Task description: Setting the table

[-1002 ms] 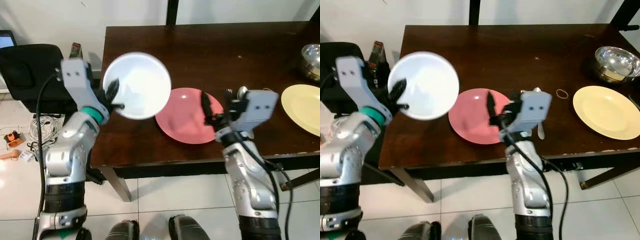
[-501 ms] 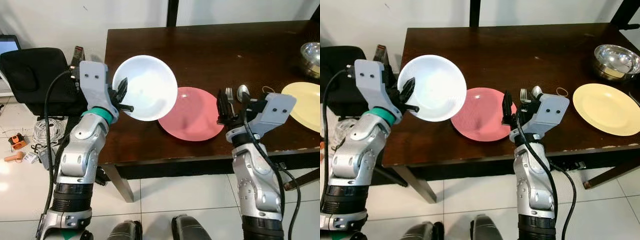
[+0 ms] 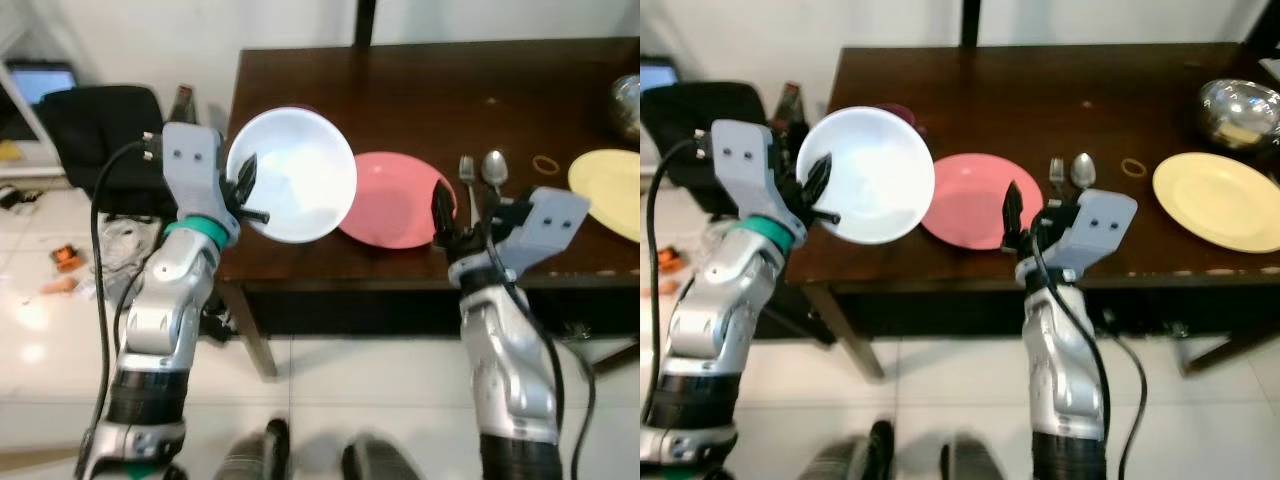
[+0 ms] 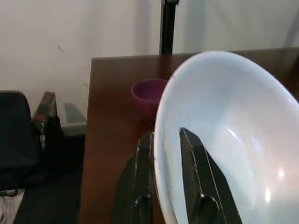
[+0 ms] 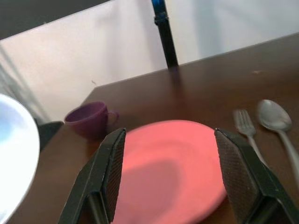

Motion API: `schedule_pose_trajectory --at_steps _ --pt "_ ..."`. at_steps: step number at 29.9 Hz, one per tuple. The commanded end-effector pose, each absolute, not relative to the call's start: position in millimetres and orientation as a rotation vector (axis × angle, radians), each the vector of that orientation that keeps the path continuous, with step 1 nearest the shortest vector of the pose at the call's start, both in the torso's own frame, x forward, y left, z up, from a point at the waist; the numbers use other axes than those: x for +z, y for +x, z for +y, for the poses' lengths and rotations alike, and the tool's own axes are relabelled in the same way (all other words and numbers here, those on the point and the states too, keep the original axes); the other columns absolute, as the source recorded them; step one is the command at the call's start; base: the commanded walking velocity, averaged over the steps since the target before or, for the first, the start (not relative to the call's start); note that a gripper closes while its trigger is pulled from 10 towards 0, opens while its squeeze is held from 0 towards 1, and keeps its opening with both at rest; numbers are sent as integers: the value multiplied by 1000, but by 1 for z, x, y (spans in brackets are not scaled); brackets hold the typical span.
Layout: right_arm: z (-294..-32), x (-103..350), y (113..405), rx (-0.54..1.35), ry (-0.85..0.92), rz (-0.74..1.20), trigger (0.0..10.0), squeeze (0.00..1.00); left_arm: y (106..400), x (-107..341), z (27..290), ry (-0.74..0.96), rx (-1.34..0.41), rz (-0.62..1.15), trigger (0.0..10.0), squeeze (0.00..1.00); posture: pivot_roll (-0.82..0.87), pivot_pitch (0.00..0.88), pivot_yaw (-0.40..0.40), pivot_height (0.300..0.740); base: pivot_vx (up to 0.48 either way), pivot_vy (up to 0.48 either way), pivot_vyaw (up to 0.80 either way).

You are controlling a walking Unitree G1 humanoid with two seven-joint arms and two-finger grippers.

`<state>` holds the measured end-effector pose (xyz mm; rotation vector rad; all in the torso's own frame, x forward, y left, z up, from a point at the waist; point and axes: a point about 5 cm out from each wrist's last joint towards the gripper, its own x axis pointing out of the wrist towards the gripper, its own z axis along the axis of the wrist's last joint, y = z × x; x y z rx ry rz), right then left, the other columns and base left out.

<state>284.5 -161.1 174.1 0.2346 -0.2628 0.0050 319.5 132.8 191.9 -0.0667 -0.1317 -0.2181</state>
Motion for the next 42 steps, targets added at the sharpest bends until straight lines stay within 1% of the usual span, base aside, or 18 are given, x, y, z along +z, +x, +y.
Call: schedule_pose_trajectory --at_steps 1,42 --pt "-163 171 284 -12 253 -247 10000 0 320 192 132 -54 -221 -140 10000 0 -104 8 81 740 -394 0 0" --pt "-160 170 287 -8 283 -236 10000 0 321 193 128 -59 -227 -158 10000 0 -106 7 82 740 -420 0 0"
